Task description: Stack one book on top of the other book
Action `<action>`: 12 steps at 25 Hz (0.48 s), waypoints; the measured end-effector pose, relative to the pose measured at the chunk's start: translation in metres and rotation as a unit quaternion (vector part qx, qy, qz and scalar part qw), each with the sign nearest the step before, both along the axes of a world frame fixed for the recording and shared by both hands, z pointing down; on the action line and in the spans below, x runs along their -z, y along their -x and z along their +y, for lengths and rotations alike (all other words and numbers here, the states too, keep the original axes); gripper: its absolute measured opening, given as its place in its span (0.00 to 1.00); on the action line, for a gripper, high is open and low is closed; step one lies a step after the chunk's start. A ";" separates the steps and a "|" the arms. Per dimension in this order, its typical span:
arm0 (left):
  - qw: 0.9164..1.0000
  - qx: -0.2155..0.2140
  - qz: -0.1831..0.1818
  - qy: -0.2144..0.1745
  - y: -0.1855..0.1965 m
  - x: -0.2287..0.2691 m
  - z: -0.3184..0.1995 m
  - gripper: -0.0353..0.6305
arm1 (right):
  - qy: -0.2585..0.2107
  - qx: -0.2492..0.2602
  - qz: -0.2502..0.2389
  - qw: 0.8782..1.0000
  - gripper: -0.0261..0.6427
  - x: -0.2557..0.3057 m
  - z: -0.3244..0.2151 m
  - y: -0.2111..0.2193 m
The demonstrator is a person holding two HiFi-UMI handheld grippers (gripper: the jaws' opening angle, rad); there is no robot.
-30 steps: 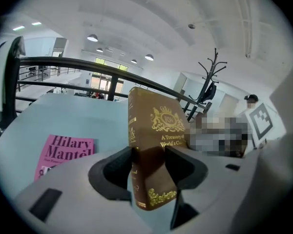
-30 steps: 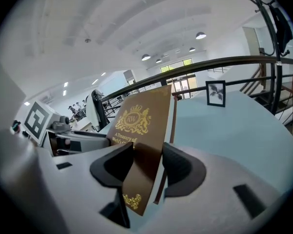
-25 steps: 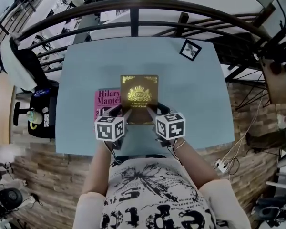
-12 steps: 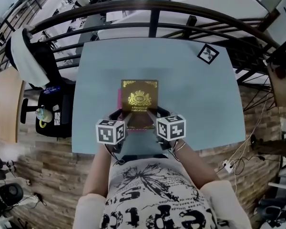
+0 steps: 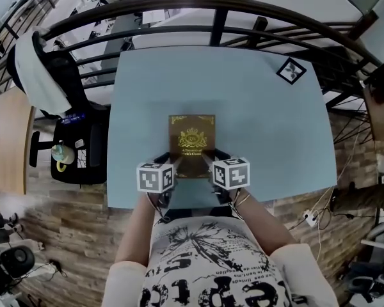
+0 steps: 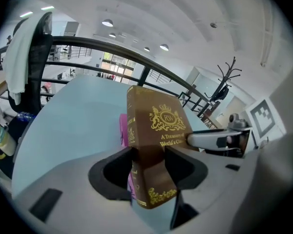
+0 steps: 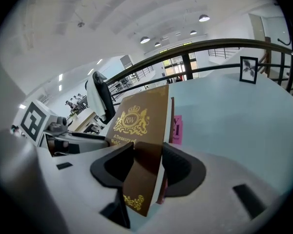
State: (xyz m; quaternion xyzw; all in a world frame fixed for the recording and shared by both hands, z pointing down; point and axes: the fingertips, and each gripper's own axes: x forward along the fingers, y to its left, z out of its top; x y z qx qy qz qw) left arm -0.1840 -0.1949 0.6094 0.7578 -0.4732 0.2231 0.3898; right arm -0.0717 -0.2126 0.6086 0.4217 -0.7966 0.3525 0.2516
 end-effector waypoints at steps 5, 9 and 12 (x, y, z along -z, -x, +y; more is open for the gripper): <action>1.000 -0.013 0.007 0.022 0.005 -0.021 -0.006 0.36 | 0.016 -0.016 0.000 1.000 0.30 -0.021 -0.007 0.004; 0.999 -0.028 0.003 0.029 0.005 -0.031 -0.010 0.35 | 0.029 -0.029 -0.004 0.999 0.30 -0.034 -0.010 0.004; 0.999 -0.046 -0.006 0.027 0.005 -0.034 -0.011 0.35 | 0.035 -0.037 -0.003 0.999 0.31 -0.040 -0.012 0.004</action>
